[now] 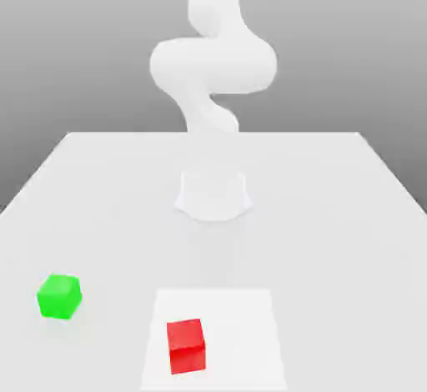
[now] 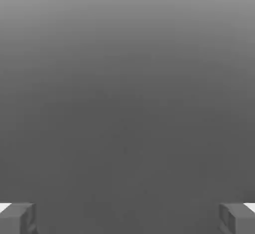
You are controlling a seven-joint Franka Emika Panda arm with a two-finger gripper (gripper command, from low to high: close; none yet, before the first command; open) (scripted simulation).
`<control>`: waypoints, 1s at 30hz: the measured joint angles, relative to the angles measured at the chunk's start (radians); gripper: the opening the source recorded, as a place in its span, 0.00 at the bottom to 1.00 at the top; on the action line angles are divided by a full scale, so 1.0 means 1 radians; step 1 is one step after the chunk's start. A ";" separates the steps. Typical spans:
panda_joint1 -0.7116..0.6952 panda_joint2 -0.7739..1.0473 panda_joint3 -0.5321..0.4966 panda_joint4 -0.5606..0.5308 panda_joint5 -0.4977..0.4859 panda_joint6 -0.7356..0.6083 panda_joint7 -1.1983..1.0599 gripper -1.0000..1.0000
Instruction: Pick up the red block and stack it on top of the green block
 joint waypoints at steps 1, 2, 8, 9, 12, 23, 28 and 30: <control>0.006 0.039 -0.009 -0.011 0.004 0.017 -0.015 0.50; 0.011 0.077 -0.017 -0.022 0.008 0.033 -0.029 0.50; 0.037 0.297 -0.061 -0.083 0.033 0.129 -0.114 0.50; 0.040 0.333 -0.067 -0.094 0.037 0.145 -0.128 0.50; 0.043 0.442 -0.078 -0.124 0.050 0.192 -0.171 0.50; 0.029 0.838 -0.100 -0.234 0.045 0.371 -0.287 0.50; 0.002 1.018 -0.066 -0.218 0.083 0.512 -0.325 0.50; -0.004 1.044 -0.058 -0.214 0.091 0.533 -0.330 0.00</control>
